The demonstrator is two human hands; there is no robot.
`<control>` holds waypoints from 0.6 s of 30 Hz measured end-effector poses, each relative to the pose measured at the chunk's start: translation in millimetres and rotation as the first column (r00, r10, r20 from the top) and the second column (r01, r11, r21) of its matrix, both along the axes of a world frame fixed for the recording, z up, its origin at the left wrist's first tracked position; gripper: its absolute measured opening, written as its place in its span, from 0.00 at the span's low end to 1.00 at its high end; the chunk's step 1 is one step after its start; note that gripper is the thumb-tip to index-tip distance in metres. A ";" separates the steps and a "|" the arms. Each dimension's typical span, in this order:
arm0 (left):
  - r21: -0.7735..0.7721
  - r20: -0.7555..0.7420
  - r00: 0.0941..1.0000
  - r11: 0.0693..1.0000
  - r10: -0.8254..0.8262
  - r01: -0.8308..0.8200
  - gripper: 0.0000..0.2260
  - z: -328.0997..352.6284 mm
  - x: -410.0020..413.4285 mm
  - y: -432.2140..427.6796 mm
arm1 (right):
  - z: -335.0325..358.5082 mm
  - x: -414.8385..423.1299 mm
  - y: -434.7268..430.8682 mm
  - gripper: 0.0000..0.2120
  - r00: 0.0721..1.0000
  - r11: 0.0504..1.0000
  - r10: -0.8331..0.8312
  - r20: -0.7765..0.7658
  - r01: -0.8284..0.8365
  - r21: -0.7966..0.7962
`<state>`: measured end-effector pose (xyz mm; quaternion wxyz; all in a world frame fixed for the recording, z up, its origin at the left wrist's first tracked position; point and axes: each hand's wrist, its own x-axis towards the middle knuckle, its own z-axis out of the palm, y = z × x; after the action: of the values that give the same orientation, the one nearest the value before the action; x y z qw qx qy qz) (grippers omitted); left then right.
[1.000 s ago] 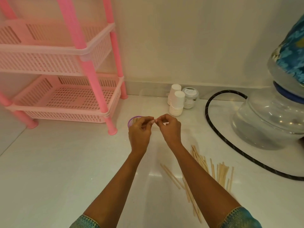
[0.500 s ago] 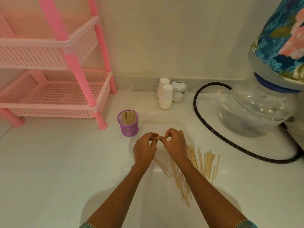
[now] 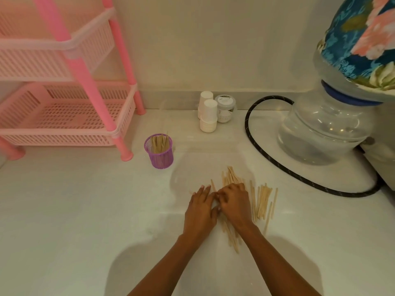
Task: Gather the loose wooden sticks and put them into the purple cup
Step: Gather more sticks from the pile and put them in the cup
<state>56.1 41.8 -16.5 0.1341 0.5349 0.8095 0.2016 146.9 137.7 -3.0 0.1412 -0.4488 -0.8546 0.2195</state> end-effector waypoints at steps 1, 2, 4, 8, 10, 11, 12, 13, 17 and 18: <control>-0.018 -0.035 0.999 1.000 -0.022 0.021 0.25 -0.4 4.4 -0.9 | -2.1 4.4 -0.7 0.10 1.000 1.000 0.007 0.004 -0.007 0.005; -0.043 -0.051 0.998 0.998 -0.037 0.035 0.26 -1.2 8.0 -0.8 | -3.6 8.4 -1.3 0.10 1.000 1.000 0.014 0.011 -0.014 0.012; -0.079 -0.060 0.997 0.996 -0.041 0.037 0.26 -3.1 13.9 -0.9 | -4.8 15.5 -2.8 0.10 1.000 0.999 0.024 0.019 -0.024 0.033; -0.138 -0.119 0.992 0.990 -0.033 0.016 0.26 -2.5 22.2 -2.1 | -3.2 28.4 -8.0 0.11 1.000 0.996 -0.020 0.005 0.020 0.087; -0.157 -0.147 0.988 0.987 -0.043 0.020 0.24 -4.3 28.7 -3.5 | -4.5 34.8 -11.4 0.11 0.998 0.992 -0.055 0.015 0.053 0.112; -0.180 -0.156 0.987 0.984 -0.048 0.019 0.25 -5.5 31.9 -4.5 | -6.1 37.8 -13.2 0.12 0.998 0.990 -0.065 0.026 0.061 0.126; -0.214 -0.162 0.985 0.977 -0.051 0.016 0.26 -6.4 34.1 -5.1 | -8.4 40.4 -14.8 0.12 0.997 0.988 -0.069 0.038 0.063 0.138; -0.245 -0.170 0.984 0.969 -0.055 0.012 0.29 -6.9 35.7 -5.8 | -10.6 42.6 -16.2 0.13 0.996 0.988 -0.070 0.050 0.062 0.143; -0.279 -0.177 0.983 0.960 -0.058 0.007 0.28 -11.9 33.6 -5.5 | -19.7 46.0 -20.9 0.15 0.996 0.990 -0.048 0.081 0.037 0.133; -0.283 -0.176 0.982 0.959 -0.062 0.010 0.28 -12.5 31.6 -5.8 | -21.2 45.1 -22.4 0.15 0.995 0.990 -0.035 0.088 0.023 0.137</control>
<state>87.7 35.9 -29.0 0.1373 0.5413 0.8289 0.0324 192.0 115.2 -24.2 0.1358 -0.4602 -0.8664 0.1383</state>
